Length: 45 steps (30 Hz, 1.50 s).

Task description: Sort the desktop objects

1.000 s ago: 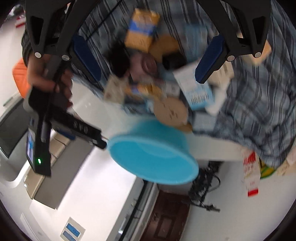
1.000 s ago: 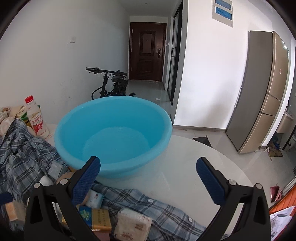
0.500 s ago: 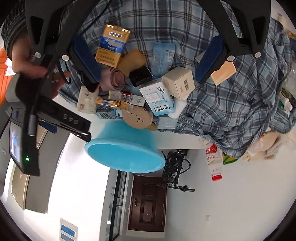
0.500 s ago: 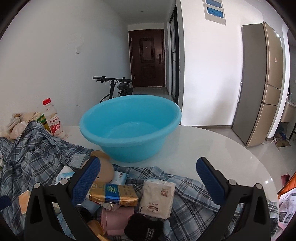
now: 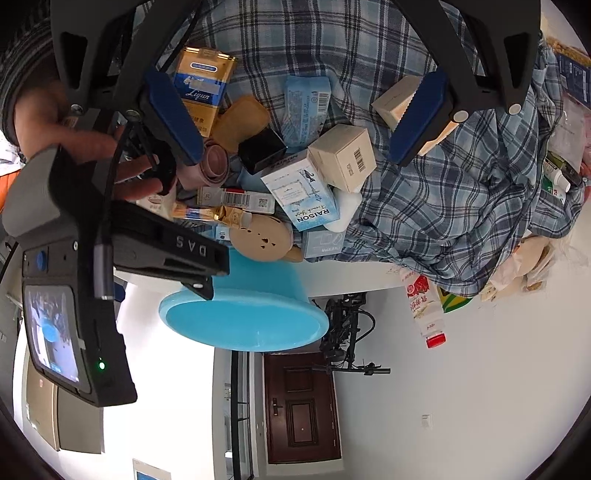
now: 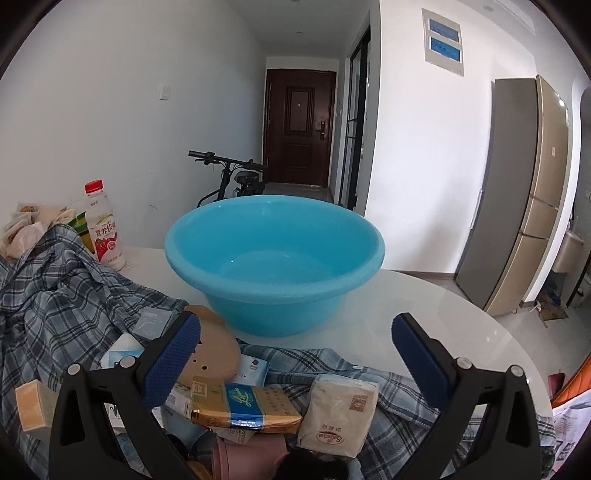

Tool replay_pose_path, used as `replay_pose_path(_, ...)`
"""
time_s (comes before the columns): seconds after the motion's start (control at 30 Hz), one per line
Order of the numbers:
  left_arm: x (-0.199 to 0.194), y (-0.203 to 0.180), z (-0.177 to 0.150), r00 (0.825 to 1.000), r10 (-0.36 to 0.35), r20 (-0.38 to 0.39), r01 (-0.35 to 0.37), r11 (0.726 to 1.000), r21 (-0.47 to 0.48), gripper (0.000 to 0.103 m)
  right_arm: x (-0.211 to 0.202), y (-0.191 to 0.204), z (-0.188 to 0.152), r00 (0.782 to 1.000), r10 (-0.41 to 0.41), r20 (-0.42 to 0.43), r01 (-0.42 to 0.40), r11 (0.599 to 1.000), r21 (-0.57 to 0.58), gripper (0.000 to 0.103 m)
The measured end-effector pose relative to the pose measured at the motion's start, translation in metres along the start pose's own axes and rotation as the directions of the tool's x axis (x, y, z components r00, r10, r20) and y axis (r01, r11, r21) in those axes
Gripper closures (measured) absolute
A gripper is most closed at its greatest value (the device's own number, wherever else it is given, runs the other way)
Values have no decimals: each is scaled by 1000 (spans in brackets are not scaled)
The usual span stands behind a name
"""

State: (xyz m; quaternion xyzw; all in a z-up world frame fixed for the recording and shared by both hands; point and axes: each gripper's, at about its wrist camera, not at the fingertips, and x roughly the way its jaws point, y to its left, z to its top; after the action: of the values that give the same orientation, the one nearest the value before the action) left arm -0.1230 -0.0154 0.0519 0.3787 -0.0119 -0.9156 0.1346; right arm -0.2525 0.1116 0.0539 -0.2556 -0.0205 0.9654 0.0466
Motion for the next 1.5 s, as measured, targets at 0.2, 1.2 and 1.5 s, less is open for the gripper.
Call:
replay_pose_path(0.2,3,4,1,1000,-3,-5,2,1000,-8,1,4,6,1,998,65,-23,-65,998,-8,0)
replay_pose_path(1.2,9,23,-61,982,117,-146,-128,990,-66,1,-88,-44,-102,961,91,-261,-100,995,-19,0)
replay_pose_path(1.5,14,27,-69,981,141,-136,-147,988,-39,1,-92,-37,-113,964,153,-219,-155,988,7,0)
